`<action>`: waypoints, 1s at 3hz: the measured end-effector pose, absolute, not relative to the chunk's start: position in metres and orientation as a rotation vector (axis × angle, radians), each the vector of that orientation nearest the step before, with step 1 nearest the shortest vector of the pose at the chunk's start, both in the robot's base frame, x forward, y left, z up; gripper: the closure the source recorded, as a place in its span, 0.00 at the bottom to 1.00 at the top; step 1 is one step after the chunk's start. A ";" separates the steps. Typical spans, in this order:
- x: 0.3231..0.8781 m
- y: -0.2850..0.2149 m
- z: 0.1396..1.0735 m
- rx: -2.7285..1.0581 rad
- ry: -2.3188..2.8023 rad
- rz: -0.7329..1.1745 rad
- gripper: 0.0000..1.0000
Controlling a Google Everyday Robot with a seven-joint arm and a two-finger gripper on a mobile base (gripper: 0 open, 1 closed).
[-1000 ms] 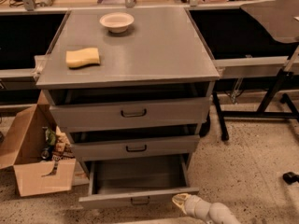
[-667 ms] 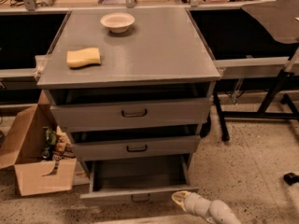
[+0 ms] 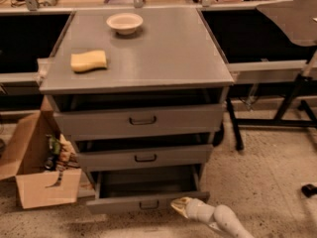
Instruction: Close bottom drawer
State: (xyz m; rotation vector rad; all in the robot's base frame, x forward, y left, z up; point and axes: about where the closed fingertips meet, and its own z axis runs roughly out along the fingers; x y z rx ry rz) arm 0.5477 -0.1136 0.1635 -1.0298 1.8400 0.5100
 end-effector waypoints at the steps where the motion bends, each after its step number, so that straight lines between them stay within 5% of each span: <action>1: 0.562 -0.119 0.164 -1.017 1.828 0.513 1.00; 3: 0.567 -0.122 0.166 -0.946 1.821 0.510 1.00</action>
Offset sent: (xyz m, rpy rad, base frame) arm 0.1534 -0.0646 0.0022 0.1142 -0.0851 -0.0488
